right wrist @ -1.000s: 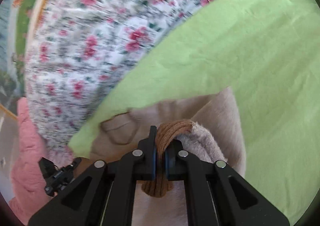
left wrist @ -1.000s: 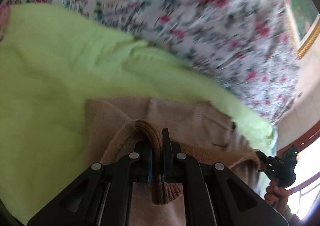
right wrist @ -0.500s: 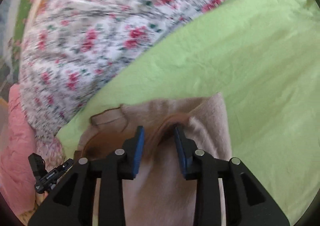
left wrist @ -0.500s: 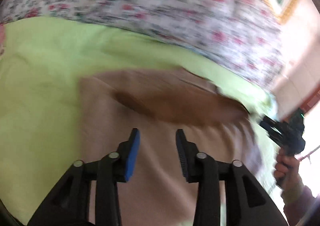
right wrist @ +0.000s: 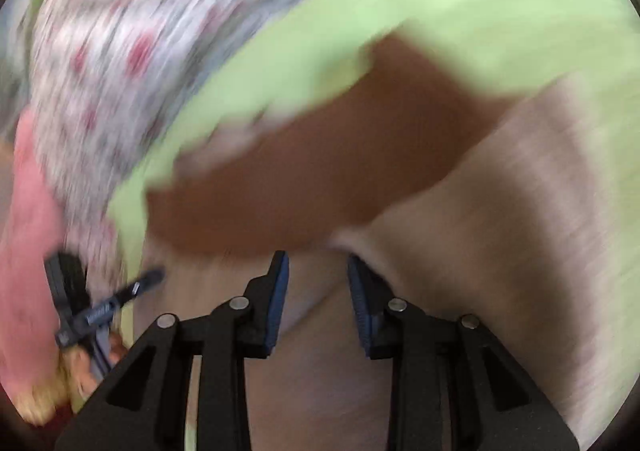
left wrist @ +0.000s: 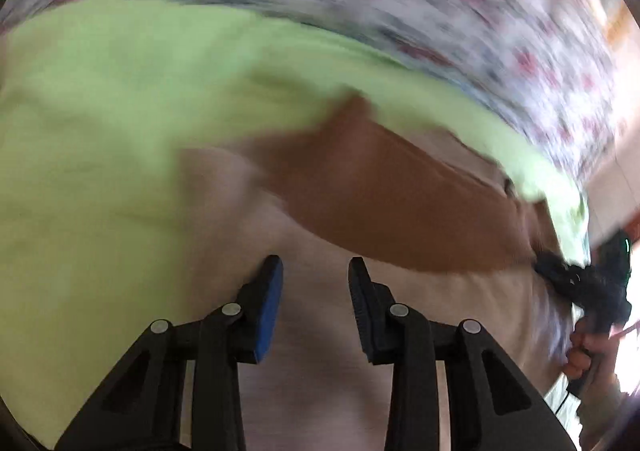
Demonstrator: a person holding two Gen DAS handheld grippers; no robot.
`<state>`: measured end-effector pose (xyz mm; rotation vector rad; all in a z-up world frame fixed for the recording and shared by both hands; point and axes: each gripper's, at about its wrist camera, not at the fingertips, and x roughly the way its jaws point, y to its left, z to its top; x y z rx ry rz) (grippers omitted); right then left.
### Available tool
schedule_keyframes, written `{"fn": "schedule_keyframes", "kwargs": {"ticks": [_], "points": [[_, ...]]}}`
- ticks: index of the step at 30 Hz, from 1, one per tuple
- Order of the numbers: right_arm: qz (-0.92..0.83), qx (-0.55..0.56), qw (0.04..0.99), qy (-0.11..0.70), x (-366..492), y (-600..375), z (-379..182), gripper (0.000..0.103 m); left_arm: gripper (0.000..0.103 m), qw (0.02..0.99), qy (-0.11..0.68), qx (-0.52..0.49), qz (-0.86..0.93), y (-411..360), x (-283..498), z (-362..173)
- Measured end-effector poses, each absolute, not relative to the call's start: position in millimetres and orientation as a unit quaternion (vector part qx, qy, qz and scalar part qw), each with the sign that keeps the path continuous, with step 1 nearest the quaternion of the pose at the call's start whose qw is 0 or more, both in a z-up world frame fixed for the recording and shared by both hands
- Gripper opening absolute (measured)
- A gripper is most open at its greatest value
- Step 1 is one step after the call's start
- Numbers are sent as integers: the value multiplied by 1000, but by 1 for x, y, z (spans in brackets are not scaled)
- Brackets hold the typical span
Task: Fold small clothes
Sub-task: 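Lay the hem down on the folded sweater and open both tools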
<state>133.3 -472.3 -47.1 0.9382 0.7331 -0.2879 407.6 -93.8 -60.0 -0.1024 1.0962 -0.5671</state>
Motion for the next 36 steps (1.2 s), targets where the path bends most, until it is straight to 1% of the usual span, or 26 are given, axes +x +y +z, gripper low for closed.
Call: {"fn": "schedule_keyframes", "kwargs": {"ticks": [3,6,8,11,13,15,17,24,26,28,29,30,32,36], "points": [[-187,419,825,329,119,-473,-32,33,34,808,518,-89,-266,-70,403,-61],[-171,421,833,316,104,-460,-20,34,35,812,518,-76,-259,-64,375,-56],[-163,418,835,320,98,-452,-15,34,39,812,518,-80,-256,-61,355,-54],[-149,410,838,329,92,-432,-9,35,43,811,517,-91,-257,-53,329,-42],[-140,401,842,331,88,-416,-5,38,44,812,519,-89,-253,-54,312,-37],[-131,398,844,334,83,-403,-4,46,45,808,522,-96,-255,-46,295,-33],[-132,402,839,342,70,-394,-9,48,46,806,527,-93,-253,-36,285,-34],[-209,421,800,373,8,-393,-40,48,45,792,570,-60,-210,-2,258,-63],[-212,431,796,368,-4,-394,-39,48,46,794,568,-66,-208,3,250,-58],[-216,412,801,377,-6,-388,-29,48,46,794,568,-73,-205,7,244,-52],[-216,408,803,378,-8,-385,-26,48,48,792,569,-86,-204,10,239,-48],[-213,407,805,376,-11,-381,-20,48,53,790,569,-96,-205,11,237,-47],[-203,413,808,369,-16,-374,-11,49,57,783,575,-129,-200,16,229,-44],[-189,415,813,362,-20,-358,-1,49,58,772,584,-165,-188,15,219,-52]]}}
